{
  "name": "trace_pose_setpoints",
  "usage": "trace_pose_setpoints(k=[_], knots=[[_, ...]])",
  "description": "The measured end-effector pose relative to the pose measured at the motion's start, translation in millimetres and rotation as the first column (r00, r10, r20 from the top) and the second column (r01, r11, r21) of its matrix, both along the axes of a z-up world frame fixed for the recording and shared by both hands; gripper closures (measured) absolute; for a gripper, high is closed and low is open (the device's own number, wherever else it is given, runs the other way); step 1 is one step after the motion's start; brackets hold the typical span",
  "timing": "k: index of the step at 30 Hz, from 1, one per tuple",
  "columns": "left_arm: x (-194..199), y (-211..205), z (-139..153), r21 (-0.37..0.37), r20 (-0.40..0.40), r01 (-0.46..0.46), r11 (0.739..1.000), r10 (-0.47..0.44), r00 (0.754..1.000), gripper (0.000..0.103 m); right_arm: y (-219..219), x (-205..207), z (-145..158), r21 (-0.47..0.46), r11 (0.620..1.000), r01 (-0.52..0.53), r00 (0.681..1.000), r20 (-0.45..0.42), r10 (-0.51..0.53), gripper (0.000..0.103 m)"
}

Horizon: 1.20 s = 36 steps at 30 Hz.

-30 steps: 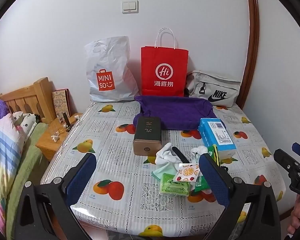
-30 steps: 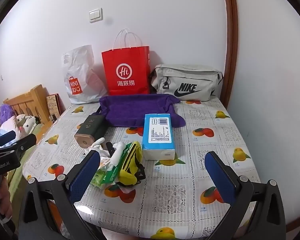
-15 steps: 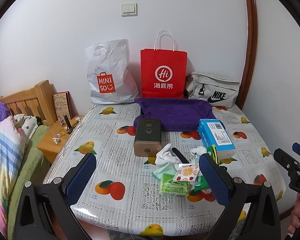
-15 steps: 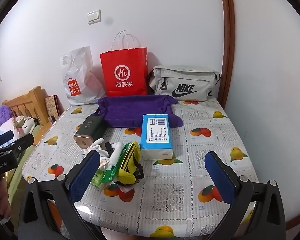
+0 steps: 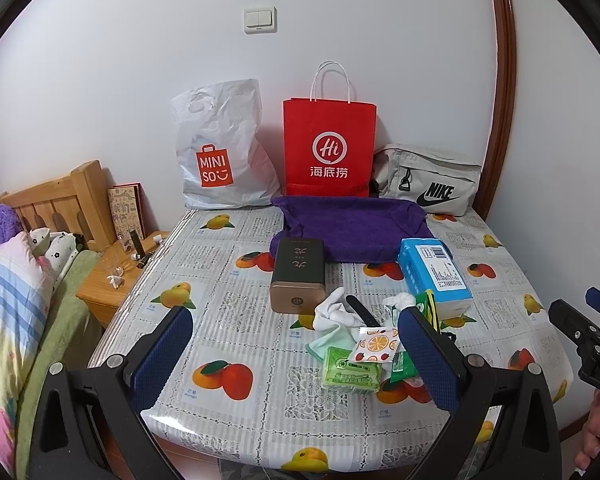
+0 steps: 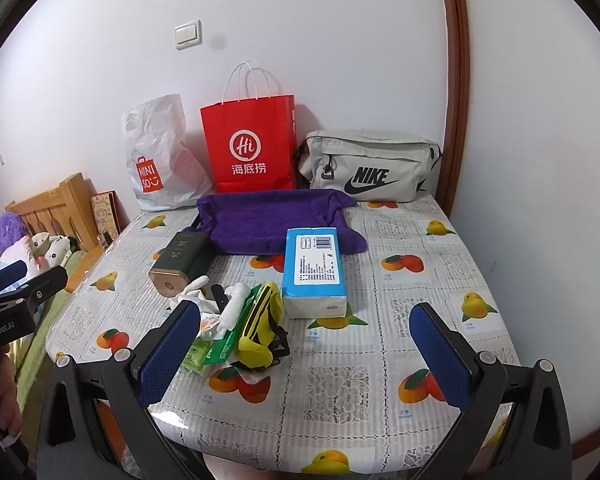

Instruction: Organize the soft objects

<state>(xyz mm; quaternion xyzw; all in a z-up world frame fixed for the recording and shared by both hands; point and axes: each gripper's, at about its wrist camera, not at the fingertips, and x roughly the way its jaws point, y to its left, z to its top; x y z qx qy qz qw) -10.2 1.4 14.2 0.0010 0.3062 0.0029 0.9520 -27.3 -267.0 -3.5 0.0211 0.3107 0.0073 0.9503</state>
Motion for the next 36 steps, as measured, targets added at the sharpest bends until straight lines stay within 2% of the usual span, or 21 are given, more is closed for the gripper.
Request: trace_pose_setpoints(k=[36], knots=[[-4.6, 3.6, 0.7, 0.009, 0.003, -0.012, 1.0, 0.012, 1.0, 0.0, 4.3, -8.5, 3.5, -0.003, 1.0, -0.005, 1.0, 0.017, 0.005, 0.0]])
